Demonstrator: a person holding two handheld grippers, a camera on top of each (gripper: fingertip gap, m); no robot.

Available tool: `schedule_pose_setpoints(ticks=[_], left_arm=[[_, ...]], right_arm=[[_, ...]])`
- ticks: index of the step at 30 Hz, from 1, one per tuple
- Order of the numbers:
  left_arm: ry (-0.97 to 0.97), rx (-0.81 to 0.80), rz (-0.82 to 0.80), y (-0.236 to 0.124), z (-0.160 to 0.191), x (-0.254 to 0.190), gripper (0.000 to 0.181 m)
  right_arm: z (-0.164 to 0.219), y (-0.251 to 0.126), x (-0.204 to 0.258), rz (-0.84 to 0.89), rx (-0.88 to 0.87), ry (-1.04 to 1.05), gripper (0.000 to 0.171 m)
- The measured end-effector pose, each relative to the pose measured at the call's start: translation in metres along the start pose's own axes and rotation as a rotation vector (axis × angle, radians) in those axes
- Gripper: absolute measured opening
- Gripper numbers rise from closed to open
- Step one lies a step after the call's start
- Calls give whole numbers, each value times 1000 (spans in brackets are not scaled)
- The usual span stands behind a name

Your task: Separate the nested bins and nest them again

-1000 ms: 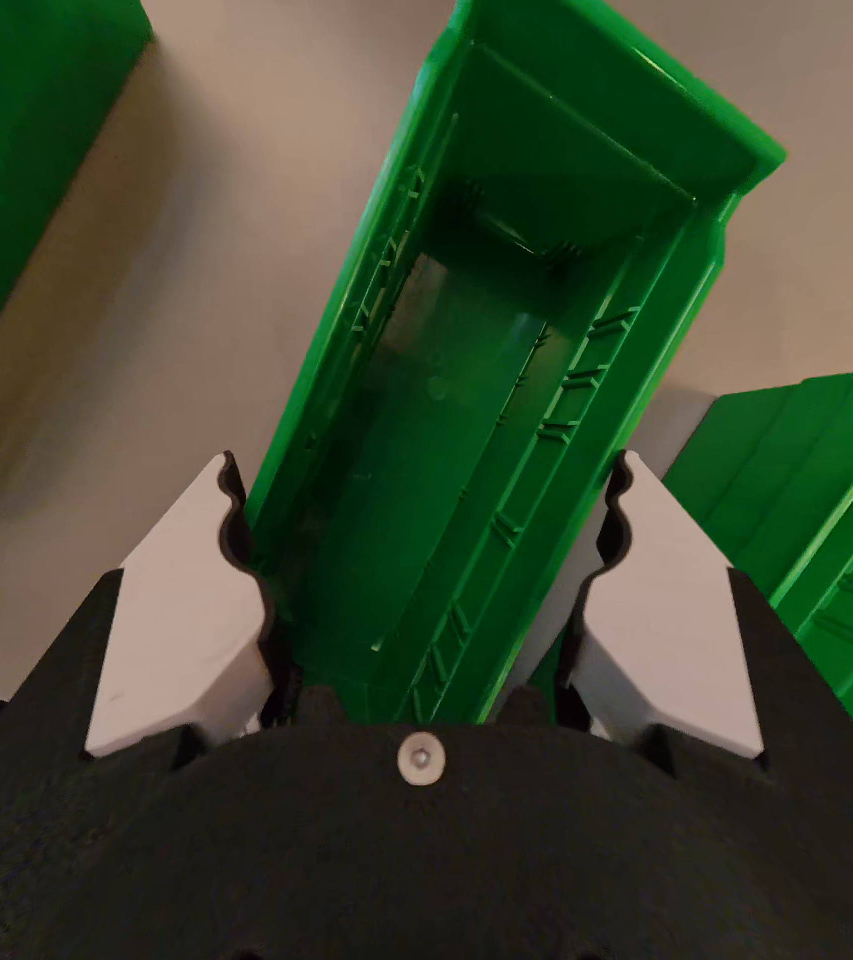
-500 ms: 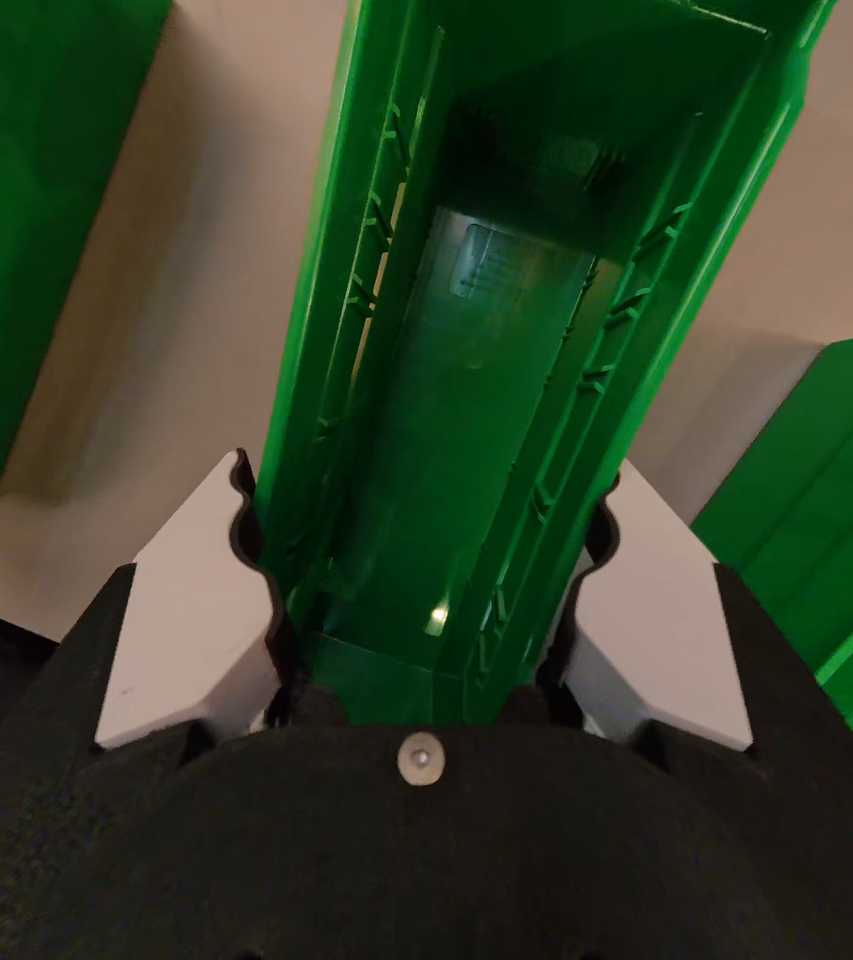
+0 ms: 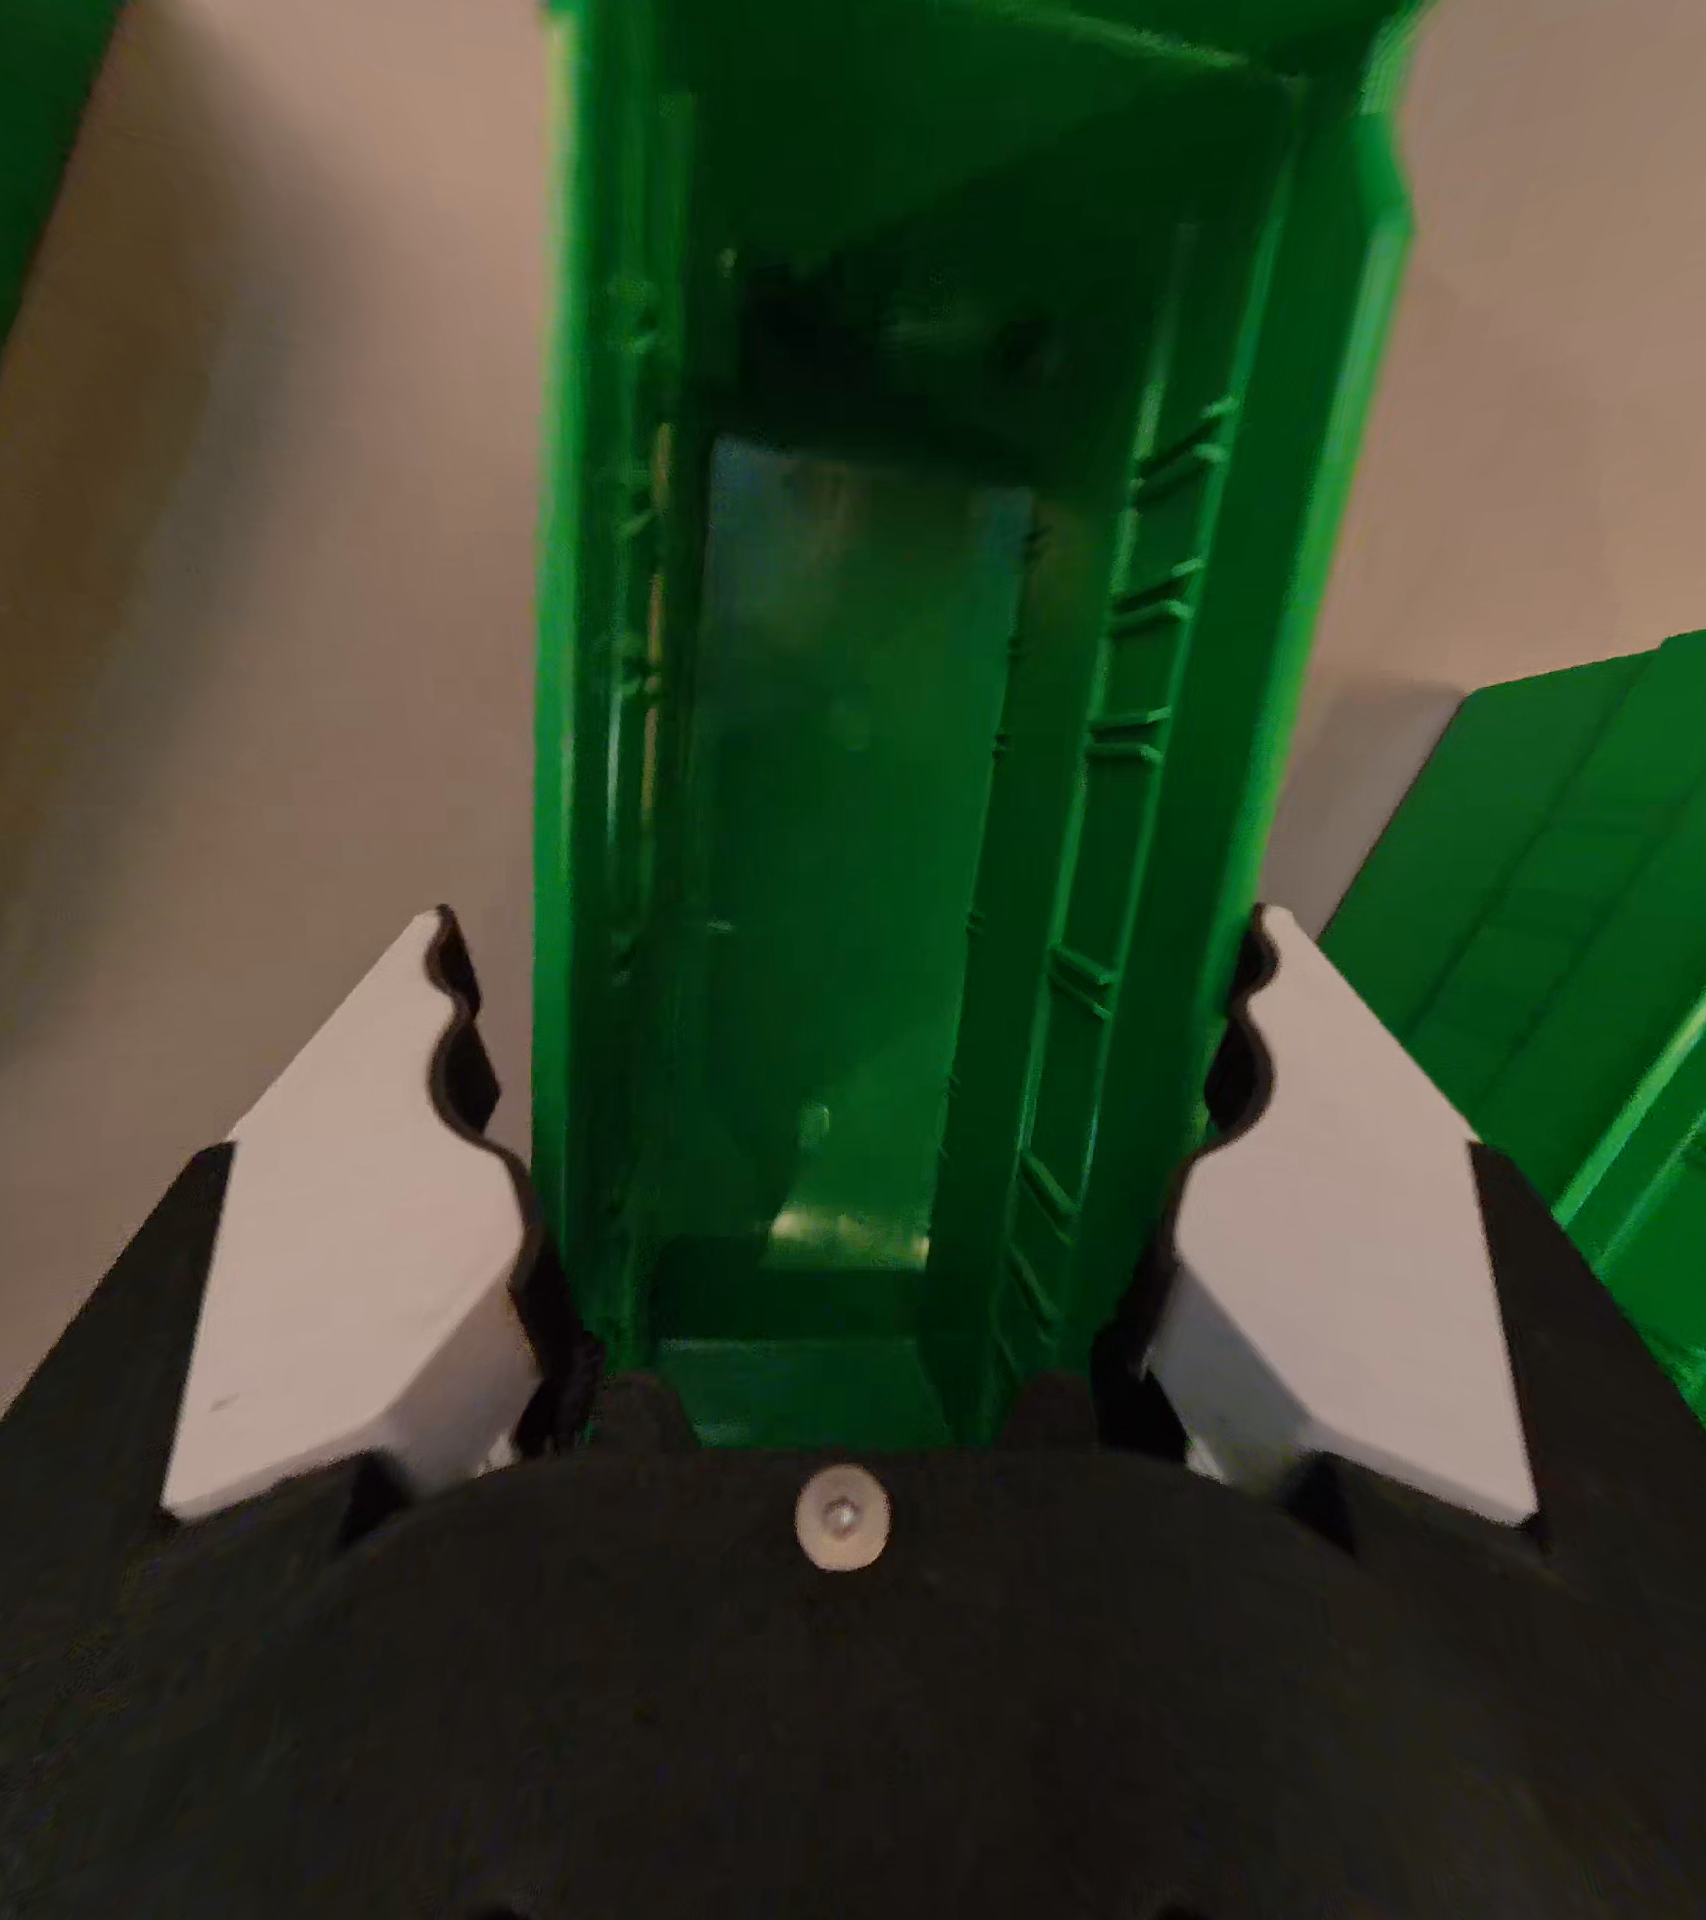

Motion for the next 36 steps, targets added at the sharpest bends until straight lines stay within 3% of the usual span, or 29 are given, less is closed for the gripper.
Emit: schedule_pose_setpoints(ticks=[2,3,7,15,21,28,36], left_arm=[[-22,-30,57,-3,-3,-3,81],[-30,-44,70,-5,-4,-3,76],[-17,-64,73,-10,-5,1,68],[-4,-64,86,-8,-4,1,68],[-3,-64,74,-8,-3,4,65],[-6,-61,72,-7,-1,7,63],[-12,-67,71,-8,-1,9,61]], right_arm=[[-3,-3,-2,-6,-38,0,119],[-3,-4,-2,-15,-43,-6,118],[1,-1,0,-49,4,-58,149],[6,8,-3,-162,164,-184,156],[2,5,-4,-150,112,-170,124],[1,0,-5,-197,47,-128,103],[-12,-18,-18,-248,-53,-45,96]])
Point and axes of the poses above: each gripper's, where its closed fingertips meet, y out along the fingers, z out of its underside, x = y × z across the jaws, the point moved 6 cm from there along -y, back along the fingers, and after that the axes turned 1 degree about -z, right-handed, at the moved point
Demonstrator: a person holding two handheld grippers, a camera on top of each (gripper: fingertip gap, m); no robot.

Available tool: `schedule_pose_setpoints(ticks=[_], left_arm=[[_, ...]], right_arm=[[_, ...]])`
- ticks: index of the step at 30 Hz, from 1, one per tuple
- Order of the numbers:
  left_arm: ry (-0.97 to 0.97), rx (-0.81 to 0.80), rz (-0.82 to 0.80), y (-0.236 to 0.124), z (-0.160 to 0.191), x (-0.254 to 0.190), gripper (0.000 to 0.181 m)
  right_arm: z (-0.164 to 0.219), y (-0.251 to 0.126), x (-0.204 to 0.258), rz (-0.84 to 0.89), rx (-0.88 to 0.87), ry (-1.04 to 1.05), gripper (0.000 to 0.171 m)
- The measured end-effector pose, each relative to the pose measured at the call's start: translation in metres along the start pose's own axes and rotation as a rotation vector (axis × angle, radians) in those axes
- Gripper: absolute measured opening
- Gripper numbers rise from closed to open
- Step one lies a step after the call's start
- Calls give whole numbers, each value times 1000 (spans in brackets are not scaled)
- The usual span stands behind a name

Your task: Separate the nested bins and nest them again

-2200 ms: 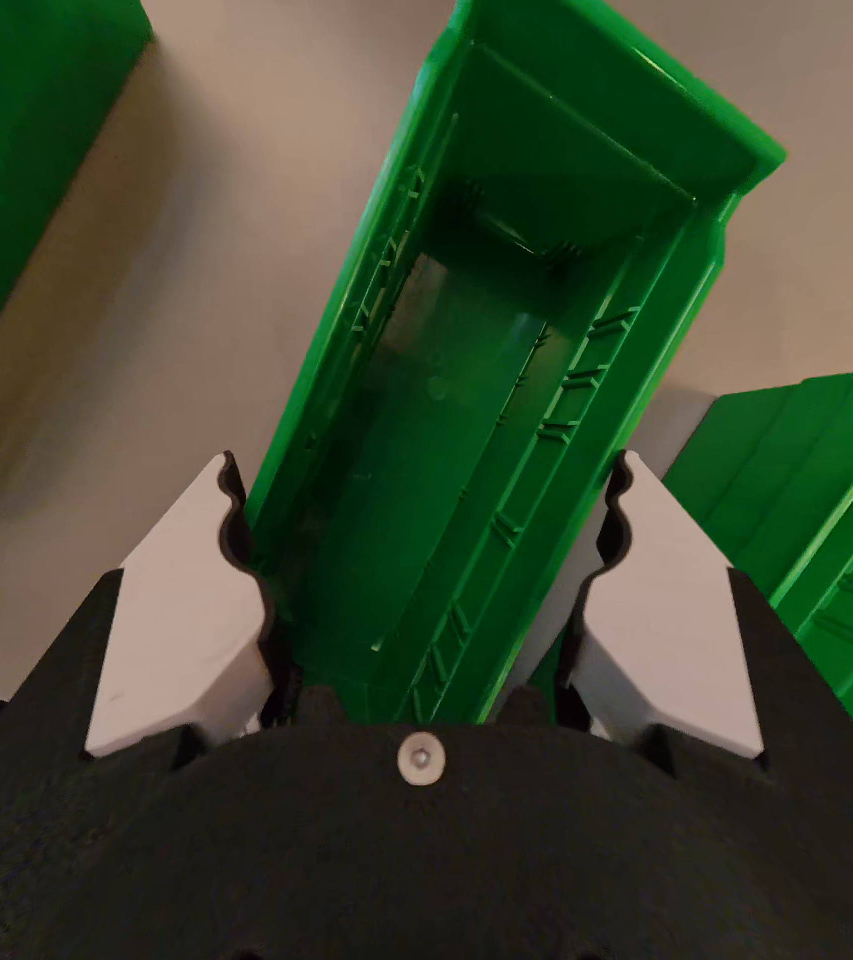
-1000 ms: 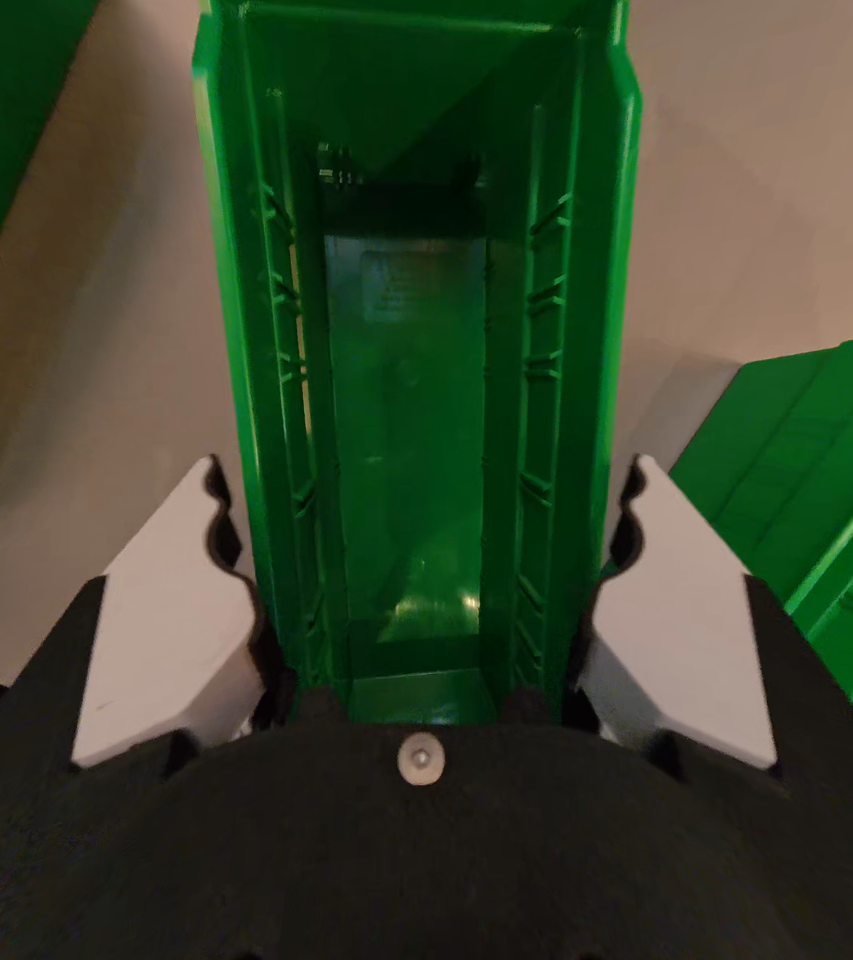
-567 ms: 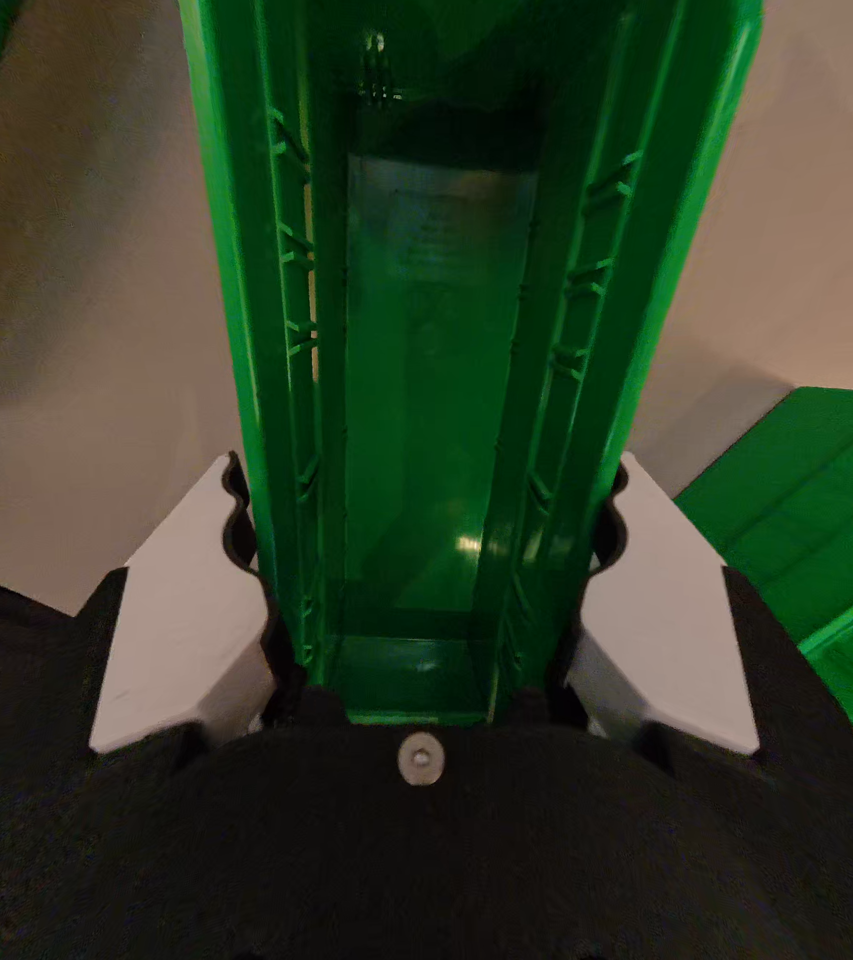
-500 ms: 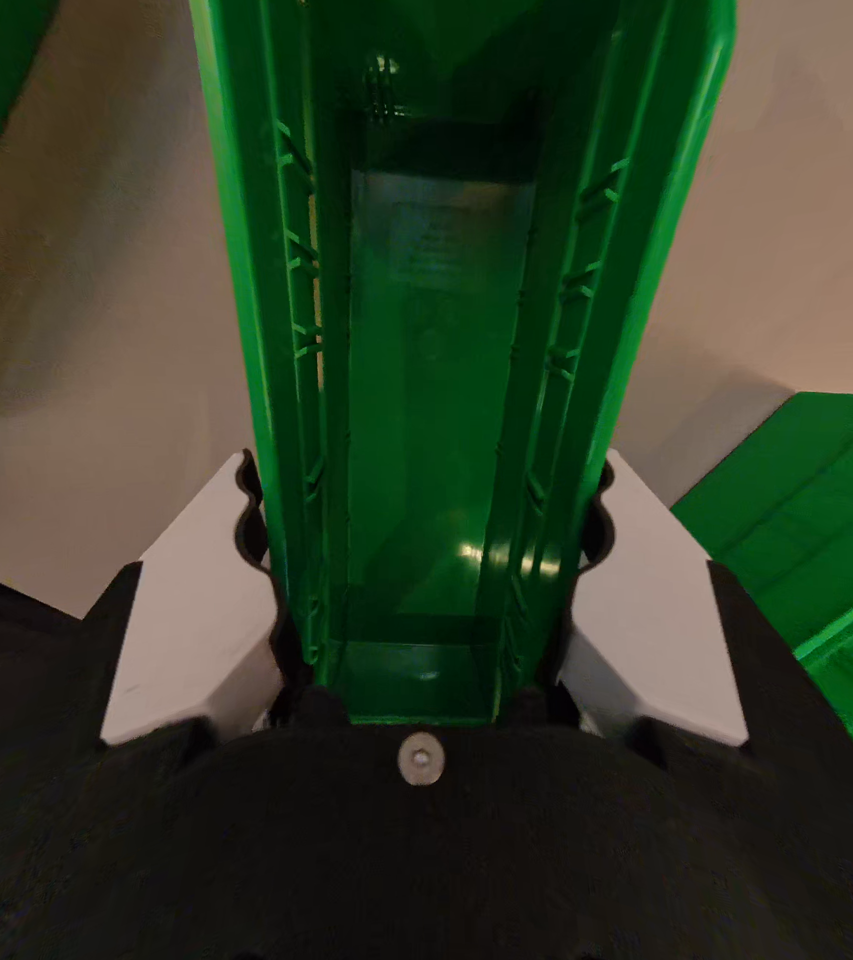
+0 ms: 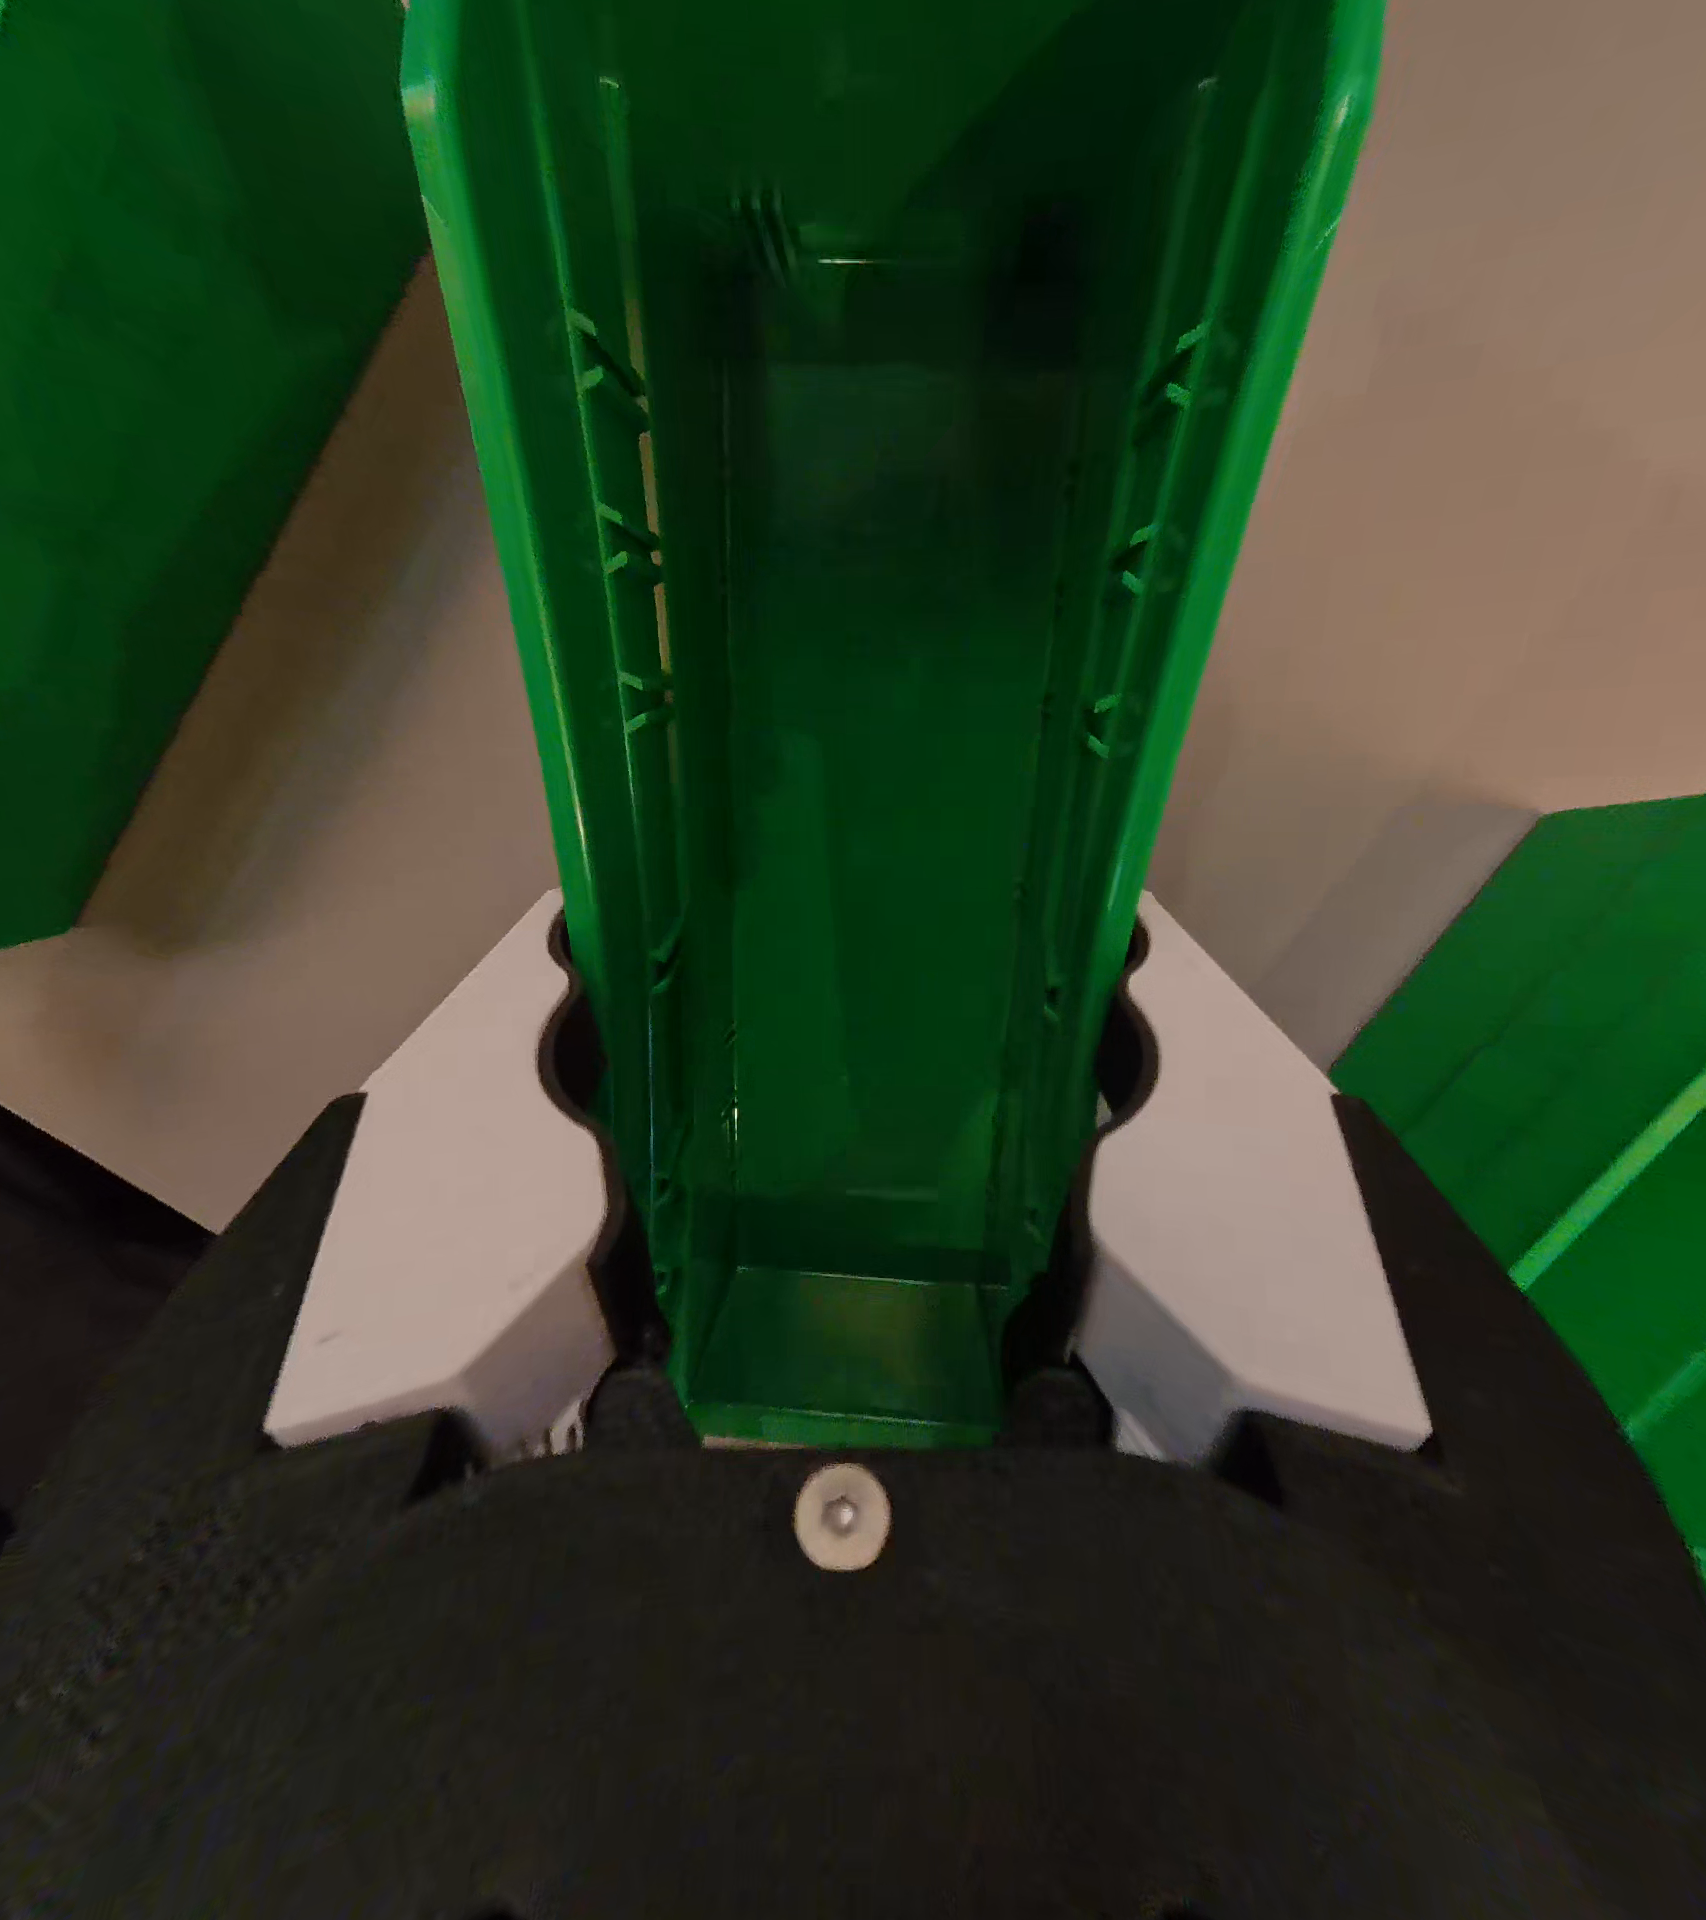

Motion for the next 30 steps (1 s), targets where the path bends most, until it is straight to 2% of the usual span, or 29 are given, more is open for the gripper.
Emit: schedule_pose_setpoints(ticks=[8,12,18,21,25,27,30], left_arm=[[6,-1,-6,1,1,2,63],[-19,-4,0,-1,0,3,79],[-39,-28,3,-2,0,11,76],[-36,-29,-3,-2,1,13,74],[-37,-35,-2,-2,0,14,73],[-35,-36,0,-1,-1,14,72],[-34,-30,0,1,0,14,72]], right_arm=[[-8,-18,-1,-61,-79,38,94],[-22,-60,-8,-50,-170,72,95],[-13,-138,-58,95,-212,200,98],[0,-157,-76,104,-231,249,98],[2,-181,-75,-43,-348,293,98],[5,-195,-83,-9,-358,295,97],[18,-204,-102,125,-268,291,97]])
Point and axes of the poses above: each gripper's, where its closed fingertips meet, y out along the fingers, z out of its underside, x = y × z across the jaws, the point moved 6 cm from there along -y, back along the fingers, and after that the axes turned 1 degree about -z, right-handed, at the moved point
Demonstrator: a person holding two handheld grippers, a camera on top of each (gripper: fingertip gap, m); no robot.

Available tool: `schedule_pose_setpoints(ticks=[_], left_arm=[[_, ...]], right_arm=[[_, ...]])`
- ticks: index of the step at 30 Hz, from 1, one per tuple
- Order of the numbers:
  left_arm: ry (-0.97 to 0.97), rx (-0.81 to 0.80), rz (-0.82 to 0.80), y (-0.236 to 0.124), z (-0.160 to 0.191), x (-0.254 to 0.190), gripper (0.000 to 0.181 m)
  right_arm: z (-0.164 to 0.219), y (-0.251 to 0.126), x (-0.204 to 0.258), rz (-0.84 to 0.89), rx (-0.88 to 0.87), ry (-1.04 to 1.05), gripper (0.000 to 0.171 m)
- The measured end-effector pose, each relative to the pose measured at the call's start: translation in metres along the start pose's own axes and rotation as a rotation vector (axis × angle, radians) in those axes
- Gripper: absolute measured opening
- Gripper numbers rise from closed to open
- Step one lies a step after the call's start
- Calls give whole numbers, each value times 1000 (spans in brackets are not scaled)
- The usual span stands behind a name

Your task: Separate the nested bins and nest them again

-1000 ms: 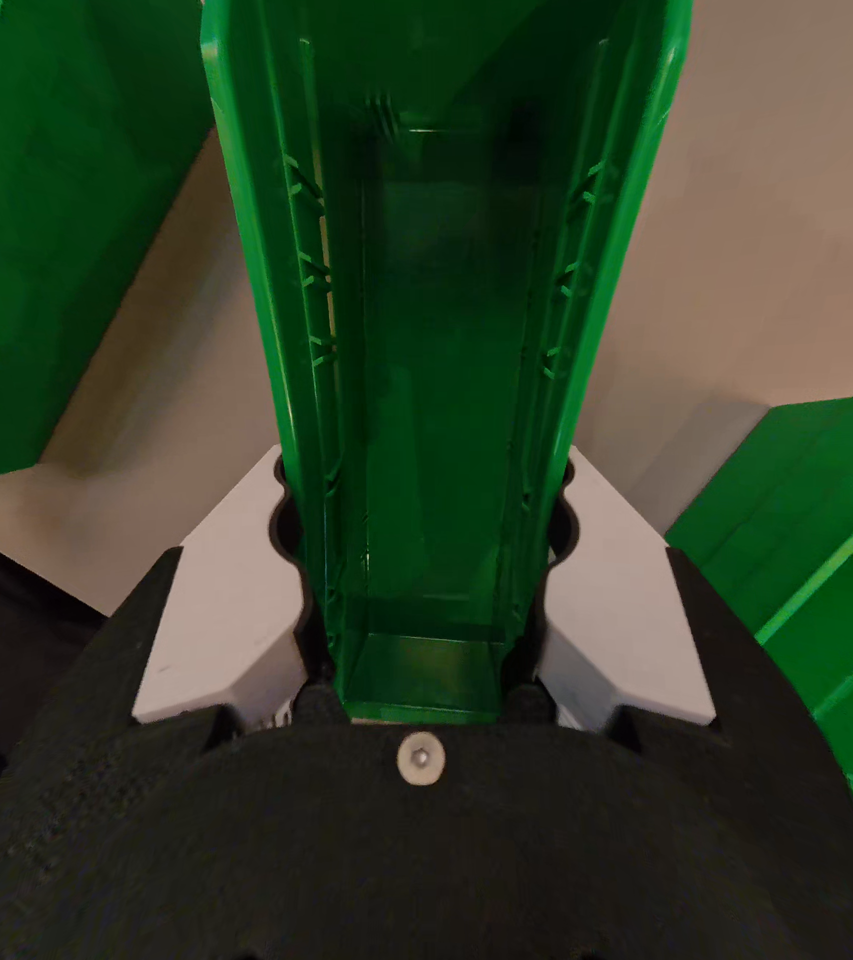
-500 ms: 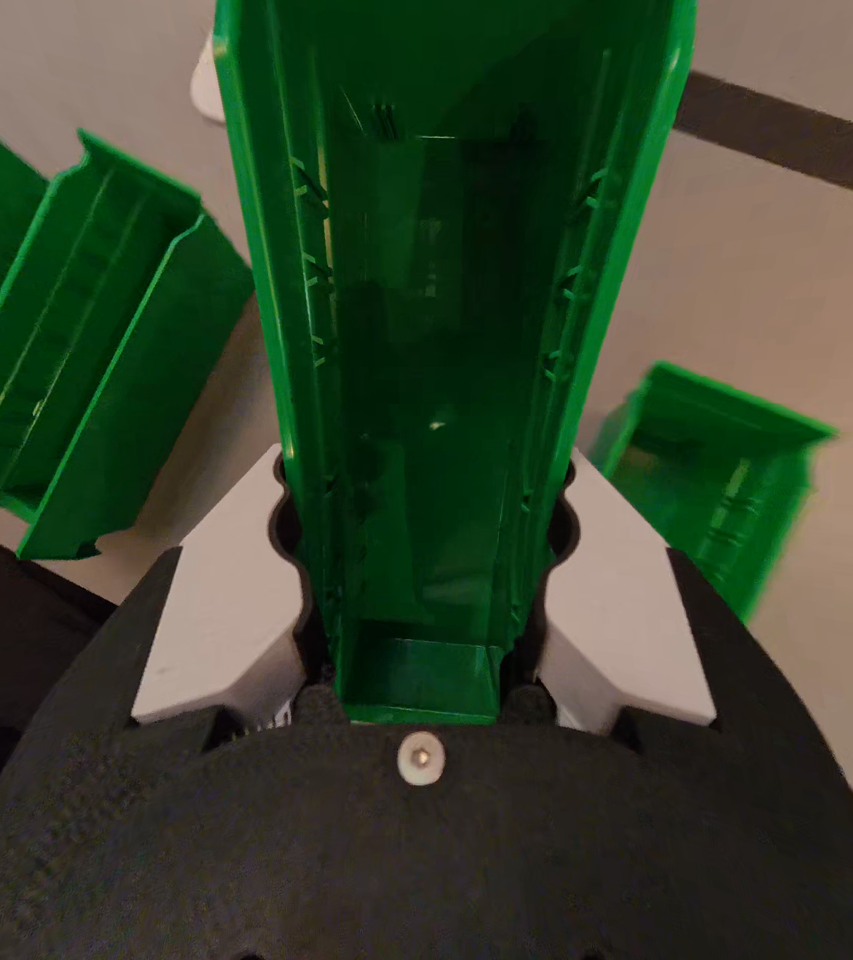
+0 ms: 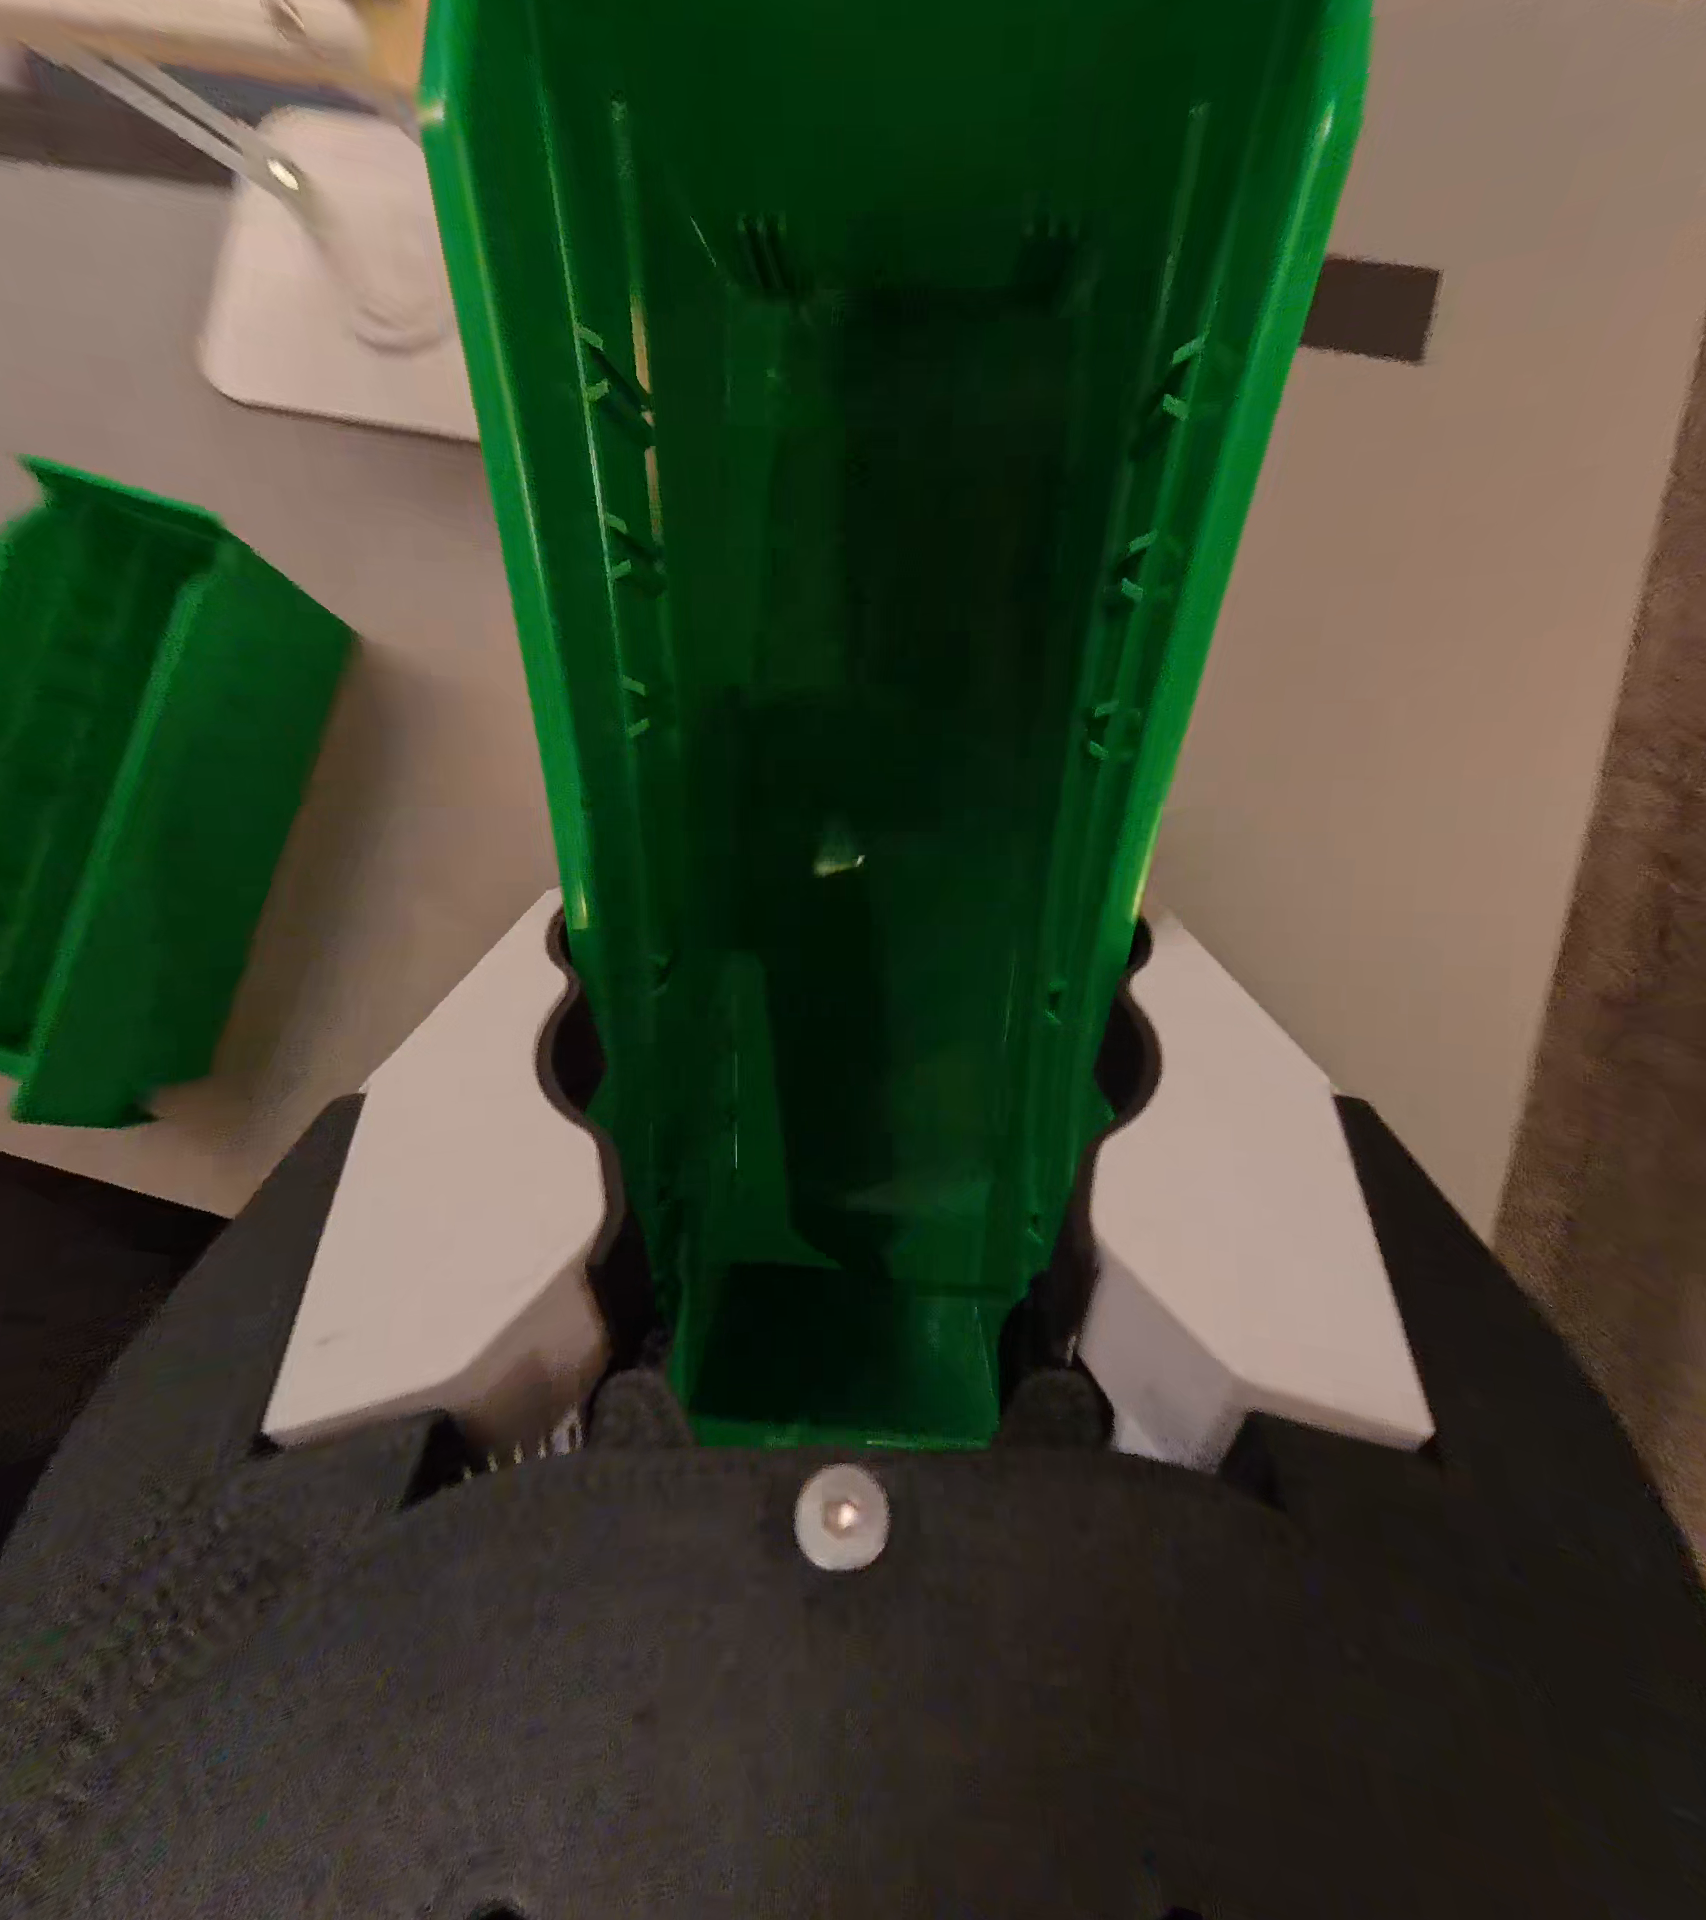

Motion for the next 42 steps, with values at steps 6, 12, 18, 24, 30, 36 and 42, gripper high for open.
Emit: schedule_pose_setpoints(ticks=[6,12,18,24,30,36,42], left_arm=[[-7,21,-2,4,4,2,73],[-16,21,-5,3,6,6,72],[-15,25,-5,5,7,7,71],[-13,31,-7,6,8,8,71],[-11,38,-8,8,10,8,71],[-7,40,-7,8,10,7,70],[-2,40,-11,8,9,6,70]], right_arm=[[32,32,-25,96,169,4,99],[67,72,-38,130,278,-2,100],[82,99,-42,107,307,-5,101],[86,114,-43,99,321,-15,101],[88,119,-43,83,323,-32,101],[87,121,-43,81,344,-59,112],[86,125,-43,76,381,-106,120]])
Point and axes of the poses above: each gripper's, where its closed fingertips meet, y out along the fingers, z out of its underside, x = y × z across the jaws, the point moved 6 cm from there along -y, back along the fingers, and after that the axes turned 1 degree about -z, right-handed, at the moved point
